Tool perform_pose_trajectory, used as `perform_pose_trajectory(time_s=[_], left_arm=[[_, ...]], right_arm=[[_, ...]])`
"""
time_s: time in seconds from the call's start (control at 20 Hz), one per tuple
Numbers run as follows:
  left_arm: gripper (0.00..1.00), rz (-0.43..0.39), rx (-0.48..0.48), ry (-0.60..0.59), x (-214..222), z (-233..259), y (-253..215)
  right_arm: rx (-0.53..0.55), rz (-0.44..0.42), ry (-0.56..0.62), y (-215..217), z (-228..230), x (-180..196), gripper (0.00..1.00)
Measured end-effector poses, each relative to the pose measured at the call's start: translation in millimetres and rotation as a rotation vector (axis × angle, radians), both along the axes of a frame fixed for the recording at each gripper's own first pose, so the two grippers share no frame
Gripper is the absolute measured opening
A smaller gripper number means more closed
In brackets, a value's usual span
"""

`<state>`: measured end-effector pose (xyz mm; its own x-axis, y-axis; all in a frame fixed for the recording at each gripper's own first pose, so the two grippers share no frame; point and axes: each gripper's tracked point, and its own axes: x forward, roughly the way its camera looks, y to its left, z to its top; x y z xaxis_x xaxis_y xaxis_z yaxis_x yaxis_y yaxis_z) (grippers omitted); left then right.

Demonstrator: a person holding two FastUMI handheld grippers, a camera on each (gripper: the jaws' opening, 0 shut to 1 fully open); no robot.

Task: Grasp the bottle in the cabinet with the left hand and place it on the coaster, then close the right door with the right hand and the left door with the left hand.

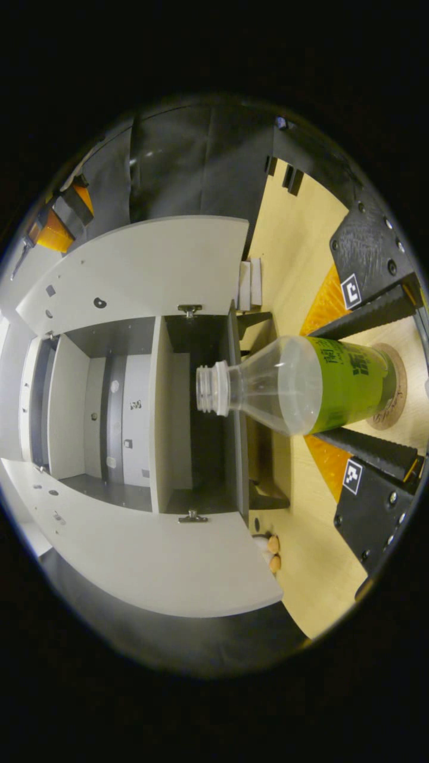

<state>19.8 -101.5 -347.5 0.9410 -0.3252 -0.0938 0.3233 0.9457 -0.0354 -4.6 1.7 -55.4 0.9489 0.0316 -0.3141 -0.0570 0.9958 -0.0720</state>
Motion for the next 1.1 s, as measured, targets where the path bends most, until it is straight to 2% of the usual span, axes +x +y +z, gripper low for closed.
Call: perform_pose_trajectory(time_s=[0.05, 0.3, 0.35, 0.4, 0.5, 0.55, 0.6, 0.7, 0.75, 0.8, 1.1], left_arm=[[0.76, -0.003, 0.007, -0.001, -1.2, -1.1, 0.7], [0.79, -0.030, -0.008, -0.003, -6.0, 6.0, -2.9], [0.92, -0.029, -0.006, -0.011, -5.7, 10.5, -2.4], [0.94, -0.029, -0.005, -0.017, -4.7, 15.5, -2.1], [0.95, -0.015, 0.009, -0.034, -0.9, 27.9, 0.5], [0.92, -0.010, 0.019, -0.040, 0.8, 35.1, 2.7], [0.98, -0.007, 0.020, -0.053, 3.4, 44.7, 4.4], [0.97, -0.007, 0.003, -0.084, 8.2, 69.3, 7.2], [1.00, -0.004, 0.000, -0.099, 10.2, 82.2, 9.1], [0.97, -0.002, 0.000, -0.120, 11.1, 94.8, 9.8], [0.99, -0.038, -0.038, -0.223, 17.0, 190.9, -1.0]], right_arm=[[-0.001, 0.004, 0.001, 1.8, 0.2, 0.4, 0.99], [0.000, 0.008, 0.013, 6.9, -5.2, -0.8, 1.00], [-0.002, 0.009, 0.018, 7.2, -7.2, -1.2, 1.00], [-0.001, 0.008, 0.022, 7.2, -9.7, -2.0, 1.00], [0.008, 0.008, 0.027, 7.9, -13.5, -3.6, 1.00], [0.010, 0.006, 0.029, 7.7, -14.3, -4.0, 1.00], [0.013, 0.004, 0.027, 7.9, -15.7, -5.3, 0.99], [0.018, 0.000, 0.023, 7.2, -16.9, -6.6, 0.99], [0.024, -0.002, 0.022, 7.1, -18.6, -8.3, 0.99], [0.027, -0.004, 0.020, 6.7, -19.0, -9.4, 0.99], [0.070, -0.025, -0.013, 0.3, -23.9, -14.5, 0.99]])
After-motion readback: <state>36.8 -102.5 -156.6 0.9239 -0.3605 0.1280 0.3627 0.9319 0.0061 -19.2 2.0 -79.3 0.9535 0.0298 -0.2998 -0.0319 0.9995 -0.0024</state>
